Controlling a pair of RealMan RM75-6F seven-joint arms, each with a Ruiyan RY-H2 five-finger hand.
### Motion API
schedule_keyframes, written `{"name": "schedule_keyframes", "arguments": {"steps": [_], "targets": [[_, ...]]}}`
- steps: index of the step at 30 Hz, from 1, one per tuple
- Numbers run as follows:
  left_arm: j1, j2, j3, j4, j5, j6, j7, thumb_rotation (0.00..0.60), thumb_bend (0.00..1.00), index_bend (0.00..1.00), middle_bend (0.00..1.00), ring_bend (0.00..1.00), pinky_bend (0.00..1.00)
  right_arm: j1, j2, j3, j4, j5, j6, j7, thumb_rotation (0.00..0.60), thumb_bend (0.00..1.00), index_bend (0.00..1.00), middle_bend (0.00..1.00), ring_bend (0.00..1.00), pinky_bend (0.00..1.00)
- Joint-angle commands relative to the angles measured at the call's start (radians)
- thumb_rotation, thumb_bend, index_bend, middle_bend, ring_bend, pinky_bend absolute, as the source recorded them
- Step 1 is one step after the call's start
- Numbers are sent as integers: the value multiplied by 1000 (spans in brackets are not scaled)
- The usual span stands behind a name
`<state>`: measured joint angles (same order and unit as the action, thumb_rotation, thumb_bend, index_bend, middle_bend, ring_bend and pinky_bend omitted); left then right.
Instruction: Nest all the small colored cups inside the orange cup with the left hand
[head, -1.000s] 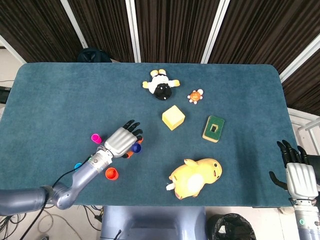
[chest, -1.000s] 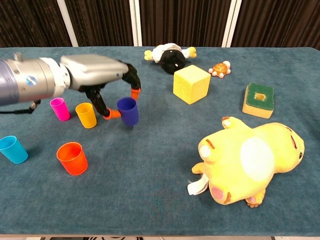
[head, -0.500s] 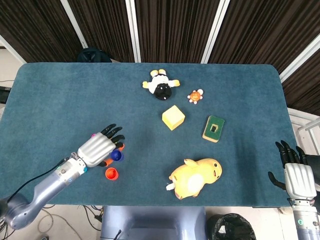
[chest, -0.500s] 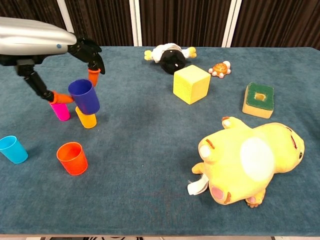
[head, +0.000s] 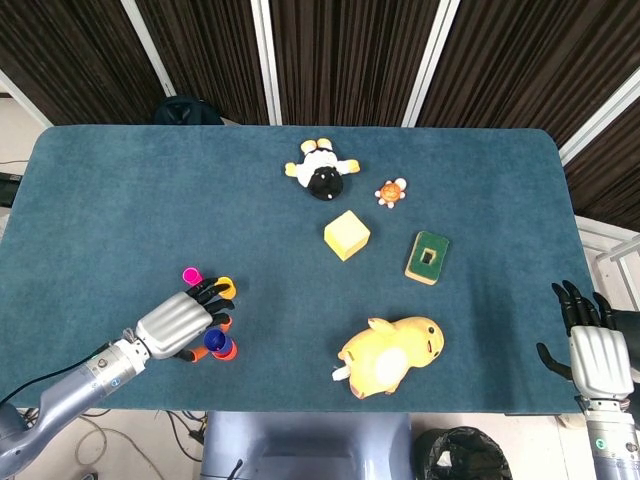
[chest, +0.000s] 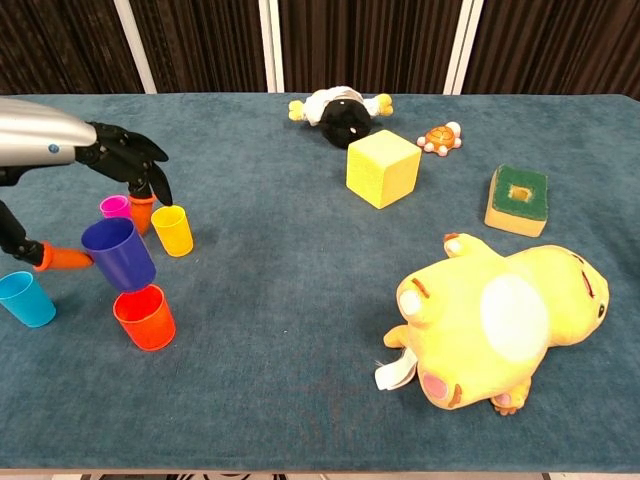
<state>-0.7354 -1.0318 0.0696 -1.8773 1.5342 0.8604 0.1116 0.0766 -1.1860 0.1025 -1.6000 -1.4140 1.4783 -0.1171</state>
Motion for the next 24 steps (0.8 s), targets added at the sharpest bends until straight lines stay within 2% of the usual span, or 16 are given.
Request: {"name": "schedule_keyframes", "arguments": {"steps": [1,16,24], "targets": [[7,-16,3,17,3,1,-3,600,351,421,198,0,37,0,0,1,1,3,-1,2,600,340,72,84,185,96],[18,-93,4,90,-5,-17,50,600,349,415,194,0,37,-1,2,3,1,2,2,7,600,341,73,84,185,96],[10,-121,-1,95,-35,-47,98,600,284,333,174,0,27,-2,3,6,1,7,3,9,600,341,73,84,185,96]]}}
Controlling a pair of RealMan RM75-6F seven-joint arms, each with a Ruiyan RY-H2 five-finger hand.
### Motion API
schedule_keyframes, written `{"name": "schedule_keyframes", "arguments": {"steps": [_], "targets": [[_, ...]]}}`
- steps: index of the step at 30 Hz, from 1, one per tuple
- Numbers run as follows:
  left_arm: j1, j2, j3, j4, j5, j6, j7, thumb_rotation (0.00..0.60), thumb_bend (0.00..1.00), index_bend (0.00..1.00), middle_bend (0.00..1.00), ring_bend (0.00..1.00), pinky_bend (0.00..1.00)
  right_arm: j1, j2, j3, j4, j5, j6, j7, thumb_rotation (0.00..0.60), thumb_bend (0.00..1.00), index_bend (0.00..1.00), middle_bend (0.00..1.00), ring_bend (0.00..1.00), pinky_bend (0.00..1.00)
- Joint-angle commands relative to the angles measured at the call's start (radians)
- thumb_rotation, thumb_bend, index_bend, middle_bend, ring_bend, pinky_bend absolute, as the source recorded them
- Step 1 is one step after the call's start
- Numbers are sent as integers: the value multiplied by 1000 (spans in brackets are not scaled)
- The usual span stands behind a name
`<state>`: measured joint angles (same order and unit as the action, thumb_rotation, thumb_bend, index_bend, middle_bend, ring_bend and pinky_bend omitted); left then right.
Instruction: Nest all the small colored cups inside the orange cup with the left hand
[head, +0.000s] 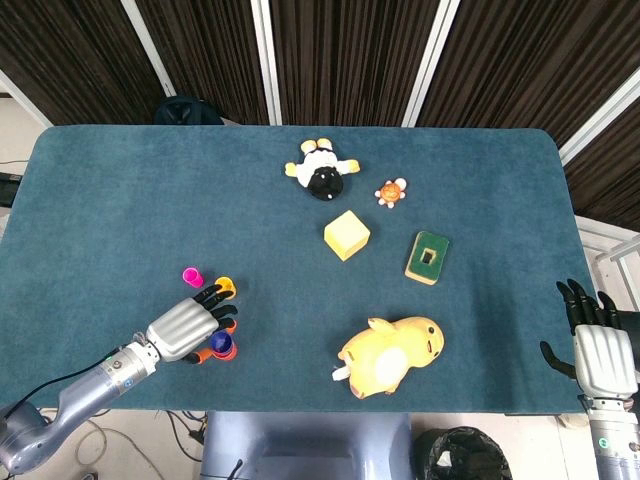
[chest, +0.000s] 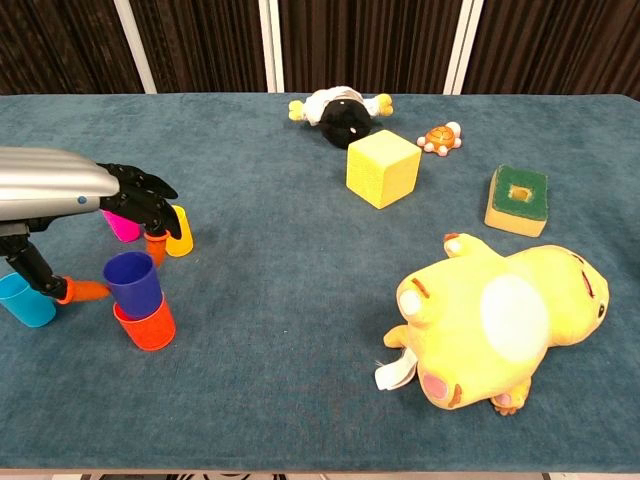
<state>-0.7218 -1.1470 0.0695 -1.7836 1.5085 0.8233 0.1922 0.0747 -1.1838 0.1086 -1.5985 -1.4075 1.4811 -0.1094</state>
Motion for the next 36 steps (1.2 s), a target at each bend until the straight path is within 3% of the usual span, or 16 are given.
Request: {"name": "schedule_keyframes", "arguments": {"steps": [1,6,9,18,30,36], "targets": [[-4,-7,-1,2,-12,-12,25,600,274,319,171,0,25,0,1,0,0,1,0,2,600,341,73,84,185,96],[-9,-5,2,-8,-45,-41,49,600,212,171,144,0,11,0,5,0,0,2,-5,5,600,340,72,84,185,96],[-12,5,-5,-21,-59,-42,57,600,204,140,143,0,10,0,6,0,-2,3,-5,4,600,341,73,84,185,96],[24,10,-85,-8,-67,103,-2,600,203,150,143,0,11,0,4,-2,-5,1,-4,0,600,341,73,84,185,96],[-24,-75,-154,123,-186,48,4,600,200,159,141,0,11,1,-4,-1,-5,5,-5,-14,600,341,72,84,185,96],[-63,-104,-149,152,-271,-27,86,600,199,177,142,0,11,1,-4,-2,-5,5,-7,-15,600,341,72,84,185,96]]}}
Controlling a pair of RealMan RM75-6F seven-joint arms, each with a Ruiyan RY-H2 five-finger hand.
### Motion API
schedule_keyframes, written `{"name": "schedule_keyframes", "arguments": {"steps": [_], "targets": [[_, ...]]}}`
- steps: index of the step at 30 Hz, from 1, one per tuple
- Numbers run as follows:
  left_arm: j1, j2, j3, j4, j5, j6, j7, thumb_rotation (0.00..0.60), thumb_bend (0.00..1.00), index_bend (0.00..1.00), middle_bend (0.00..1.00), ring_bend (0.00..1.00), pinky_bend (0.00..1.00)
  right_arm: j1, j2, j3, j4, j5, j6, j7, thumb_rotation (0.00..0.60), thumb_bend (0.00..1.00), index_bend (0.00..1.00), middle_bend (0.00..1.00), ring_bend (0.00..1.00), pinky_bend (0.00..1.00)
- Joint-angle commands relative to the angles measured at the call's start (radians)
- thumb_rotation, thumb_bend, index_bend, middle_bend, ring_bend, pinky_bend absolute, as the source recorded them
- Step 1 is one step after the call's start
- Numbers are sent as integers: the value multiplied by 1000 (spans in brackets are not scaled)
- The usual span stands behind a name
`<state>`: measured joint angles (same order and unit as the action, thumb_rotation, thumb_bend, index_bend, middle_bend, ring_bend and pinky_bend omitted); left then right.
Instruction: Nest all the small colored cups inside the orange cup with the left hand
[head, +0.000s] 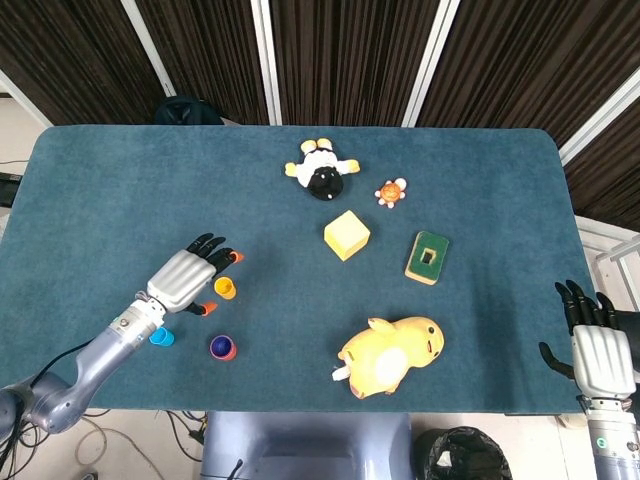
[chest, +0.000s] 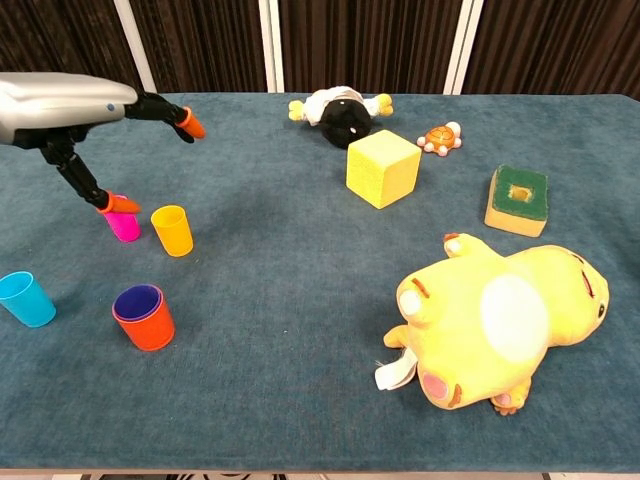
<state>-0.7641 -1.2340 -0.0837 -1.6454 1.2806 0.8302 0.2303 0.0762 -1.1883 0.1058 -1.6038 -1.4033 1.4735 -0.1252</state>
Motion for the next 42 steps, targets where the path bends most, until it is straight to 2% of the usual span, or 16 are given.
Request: {"name": "schedule_keyframes", "arguments": {"steps": [1,8,15,29,36,42], "targets": [[-21,-21,6,16,-55,-36,61,600,199,182,142,0,11,-1,1,1,0,1,1,2,600,341,72,84,185,96],[-18,-92,25,86,-126,-11,162,600,200,233,144,0,11,-1,2,5,6,10,-1,7,600,341,73,84,185,96],[-23,-147,18,133,-140,8,178,600,215,309,152,0,11,0,-2,5,7,9,-1,2,600,341,73,84,185,96],[-29,-196,32,185,-143,2,196,600,251,403,158,0,12,0,-8,9,14,20,-3,7,600,341,73,84,185,96],[-29,-214,25,199,-133,15,185,600,309,474,183,0,13,1,-10,10,17,21,-4,5,600,341,73,84,186,96],[-20,-190,9,161,-114,41,148,600,326,481,185,0,13,0,-10,11,16,22,-3,11,600,341,72,84,186,96]]}}
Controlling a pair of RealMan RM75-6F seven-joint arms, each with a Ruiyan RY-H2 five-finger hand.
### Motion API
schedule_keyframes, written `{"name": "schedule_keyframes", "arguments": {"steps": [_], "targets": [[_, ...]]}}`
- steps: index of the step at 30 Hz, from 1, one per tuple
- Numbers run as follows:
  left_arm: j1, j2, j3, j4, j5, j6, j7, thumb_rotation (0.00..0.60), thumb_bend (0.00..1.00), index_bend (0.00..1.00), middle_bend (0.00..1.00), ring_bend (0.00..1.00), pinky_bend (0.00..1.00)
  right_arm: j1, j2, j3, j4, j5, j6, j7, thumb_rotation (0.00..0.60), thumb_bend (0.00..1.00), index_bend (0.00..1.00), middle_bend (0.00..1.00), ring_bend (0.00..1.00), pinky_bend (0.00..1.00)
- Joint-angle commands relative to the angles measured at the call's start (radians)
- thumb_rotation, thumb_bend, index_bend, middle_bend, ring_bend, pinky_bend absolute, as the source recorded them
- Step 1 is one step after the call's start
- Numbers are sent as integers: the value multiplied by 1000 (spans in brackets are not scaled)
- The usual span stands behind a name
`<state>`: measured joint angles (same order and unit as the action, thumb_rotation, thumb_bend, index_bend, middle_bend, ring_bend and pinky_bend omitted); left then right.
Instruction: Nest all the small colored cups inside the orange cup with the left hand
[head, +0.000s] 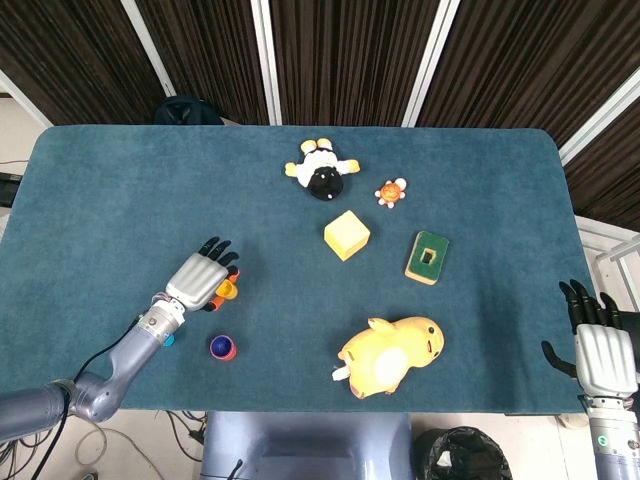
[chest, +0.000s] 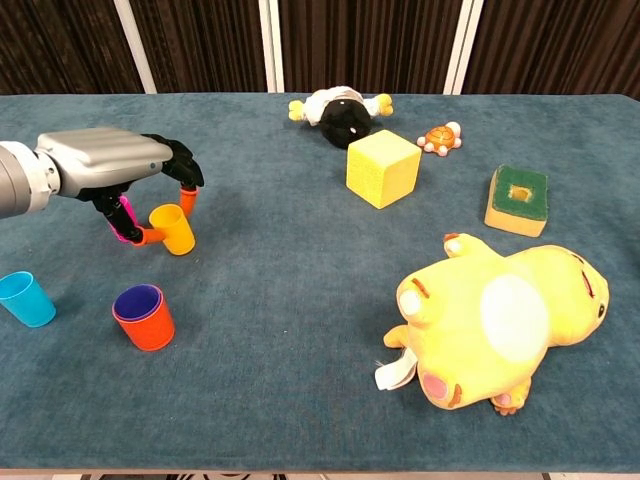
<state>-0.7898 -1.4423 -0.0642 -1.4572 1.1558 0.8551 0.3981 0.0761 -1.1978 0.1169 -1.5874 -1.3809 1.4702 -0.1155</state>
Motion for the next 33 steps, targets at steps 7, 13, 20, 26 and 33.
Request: {"name": "schedule_keyframes", "arguments": {"steps": [7,13,20,26,33], "targets": [[16,145,-26,-211,70,30,-94,600,324,476,186,0,13,1,-2,-2,0,-3,-2,-1,600,341,73,84,186,96],[23,279,12,-371,157,-1,-137,600,324,476,186,0,13,0,-1,-1,-2,-1,-1,-1,600,341,72,84,186,96],[43,353,54,-453,220,-10,-165,600,324,476,186,0,13,-2,2,-1,-6,-4,4,-1,600,341,72,84,186,96],[49,375,82,-464,248,-31,-171,600,324,476,187,0,12,-3,4,3,-5,1,6,2,600,342,73,84,186,96],[62,373,103,-460,249,-32,-140,600,324,476,188,0,12,-3,2,3,-5,2,6,1,600,341,72,84,186,96]]}}
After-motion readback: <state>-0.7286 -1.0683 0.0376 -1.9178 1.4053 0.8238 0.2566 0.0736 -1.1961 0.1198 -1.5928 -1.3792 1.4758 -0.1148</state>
